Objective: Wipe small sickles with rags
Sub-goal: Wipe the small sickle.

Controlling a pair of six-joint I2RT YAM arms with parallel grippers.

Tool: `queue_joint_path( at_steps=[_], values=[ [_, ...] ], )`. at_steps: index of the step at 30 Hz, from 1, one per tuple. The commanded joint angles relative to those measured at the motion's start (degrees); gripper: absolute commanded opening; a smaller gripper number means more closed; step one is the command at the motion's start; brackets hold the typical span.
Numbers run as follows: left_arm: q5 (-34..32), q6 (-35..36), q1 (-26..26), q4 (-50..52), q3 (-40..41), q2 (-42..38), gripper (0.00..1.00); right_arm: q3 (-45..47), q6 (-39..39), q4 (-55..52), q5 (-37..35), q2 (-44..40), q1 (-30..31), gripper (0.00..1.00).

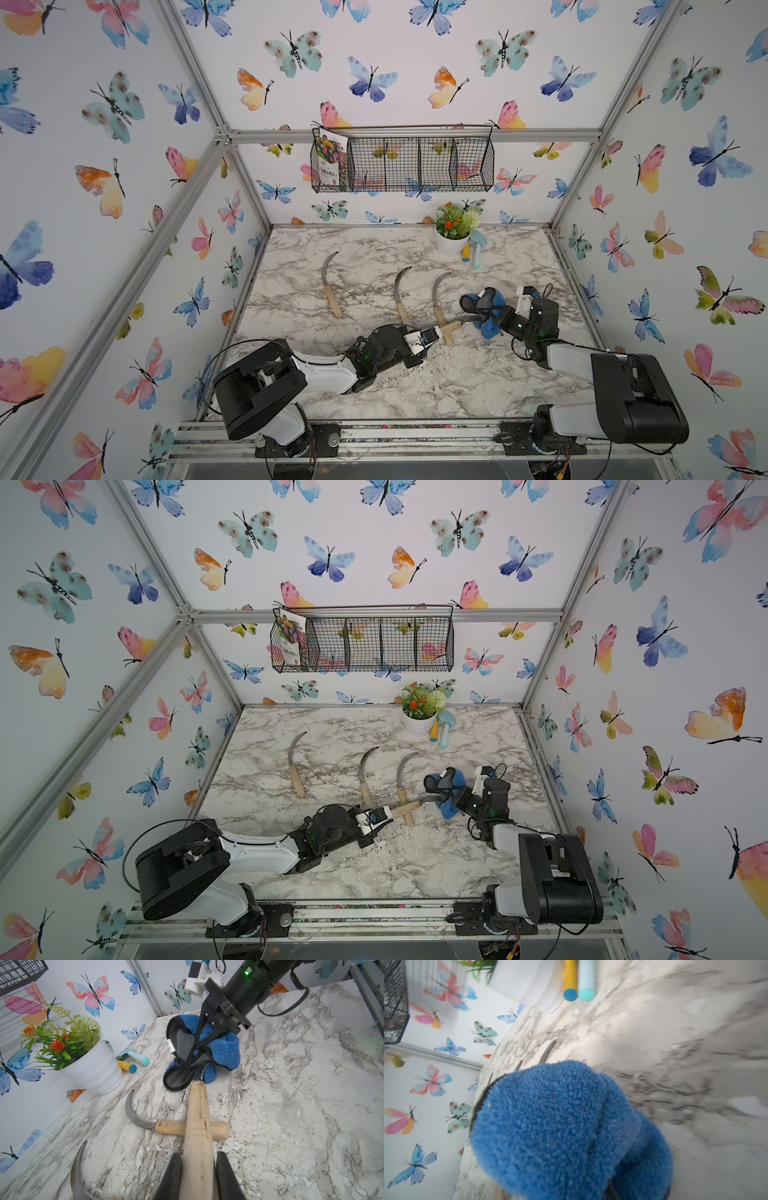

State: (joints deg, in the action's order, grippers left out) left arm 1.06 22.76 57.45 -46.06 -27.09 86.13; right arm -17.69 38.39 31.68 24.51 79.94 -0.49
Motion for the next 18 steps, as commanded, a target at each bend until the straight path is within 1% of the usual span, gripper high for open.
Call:
queue_joint_path(
  at_steps=[1,6,9,11,14,18],
  values=[
    [-1.80,-0.26,-0.06,-2.31,0.06,-1.54,0.00,2.33,-1.17,1.83,3.11,0.65,-2.04,0.02],
    [-2.51,-0.40,-0.06,-2.48,-0.04,-1.45,0.00,2.16,-0.70,1.50,3.46,0.21,-2.06,0.02],
    [-2.12,-0.35,-0.01,-2.52,0.09,-1.48,0.00,2.17,0.41,3.99,6.46,0.39,-1.84,0.02],
    [-2.06,-0.40,-0.06,-2.49,0.10,-1.55,0.00,1.18,0.54,3.56,8.11,0.24,-1.09,0.02],
    [-2.05,-0.35,-0.06,-2.52,0.10,-1.51,0.00,-0.12,1.14,2.05,6.85,-1.69,2.44,0.02],
    [-2.23,-0.44,-0.06,-2.53,0.11,-1.57,0.00,-3.20,1.81,-1.05,2.31,-4.45,11.55,0.02]
  ],
)
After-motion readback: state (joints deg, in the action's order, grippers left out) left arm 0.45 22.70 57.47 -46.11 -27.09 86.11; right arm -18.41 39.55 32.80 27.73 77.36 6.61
